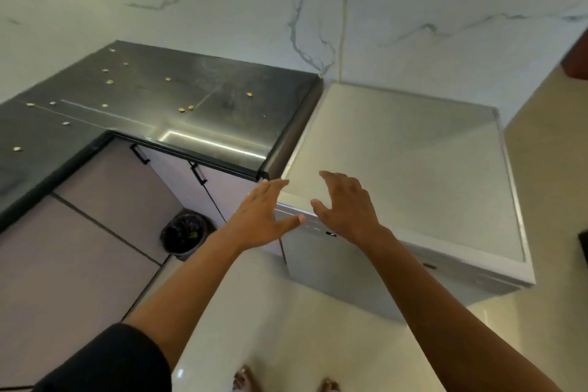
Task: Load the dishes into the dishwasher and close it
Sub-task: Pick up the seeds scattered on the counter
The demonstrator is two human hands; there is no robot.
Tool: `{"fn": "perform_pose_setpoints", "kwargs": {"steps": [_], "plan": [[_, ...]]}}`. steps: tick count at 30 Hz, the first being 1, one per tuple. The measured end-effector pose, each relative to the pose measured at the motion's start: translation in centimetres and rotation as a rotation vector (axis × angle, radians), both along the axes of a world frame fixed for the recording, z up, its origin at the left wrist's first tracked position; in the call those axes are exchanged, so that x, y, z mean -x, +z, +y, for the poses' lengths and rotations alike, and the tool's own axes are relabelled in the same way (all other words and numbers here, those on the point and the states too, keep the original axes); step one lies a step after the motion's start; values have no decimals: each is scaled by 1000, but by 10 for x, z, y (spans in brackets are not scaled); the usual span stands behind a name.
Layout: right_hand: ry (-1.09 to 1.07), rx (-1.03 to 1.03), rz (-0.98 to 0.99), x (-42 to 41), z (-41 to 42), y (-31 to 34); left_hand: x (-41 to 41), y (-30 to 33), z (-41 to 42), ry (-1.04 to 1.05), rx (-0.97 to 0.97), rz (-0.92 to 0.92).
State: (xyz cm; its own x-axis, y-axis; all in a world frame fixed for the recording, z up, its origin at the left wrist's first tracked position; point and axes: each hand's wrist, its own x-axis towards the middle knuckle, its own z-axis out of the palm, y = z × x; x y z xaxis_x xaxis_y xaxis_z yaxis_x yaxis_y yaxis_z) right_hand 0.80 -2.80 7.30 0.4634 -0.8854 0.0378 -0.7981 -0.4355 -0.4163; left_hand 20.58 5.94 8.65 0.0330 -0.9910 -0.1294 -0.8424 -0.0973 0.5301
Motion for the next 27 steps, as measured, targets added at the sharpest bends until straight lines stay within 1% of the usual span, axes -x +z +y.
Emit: {"fn": "perform_pose_setpoints", "kwargs": {"steps": [5, 9, 13, 17, 19, 21, 24, 27], "plan": [[168, -32, -79, -49, 1, 26, -47, 15, 22, 169, 43, 128], [264, -102, -113, -95, 1, 30, -99, 7, 37, 266, 39, 195], [269, -123, -115, -153, -3, 29, -165, -5, 35, 347, 23, 302], [276, -145, -96, -215, -11, 21, -239, -22, 37, 379, -42, 484], [273, -160, -52, -244, -17, 16, -271, -29, 40, 391, -74, 498], [269, -157, -28, -269, -22, 16, -298, -26, 40, 373, -68, 452], [238, -114, -42, -310, -36, 18, -343, -10, 21, 323, -6, 369], [210, -85, -52, -344, -54, 22, -374, 9, -7, 329, 51, 372]]}}
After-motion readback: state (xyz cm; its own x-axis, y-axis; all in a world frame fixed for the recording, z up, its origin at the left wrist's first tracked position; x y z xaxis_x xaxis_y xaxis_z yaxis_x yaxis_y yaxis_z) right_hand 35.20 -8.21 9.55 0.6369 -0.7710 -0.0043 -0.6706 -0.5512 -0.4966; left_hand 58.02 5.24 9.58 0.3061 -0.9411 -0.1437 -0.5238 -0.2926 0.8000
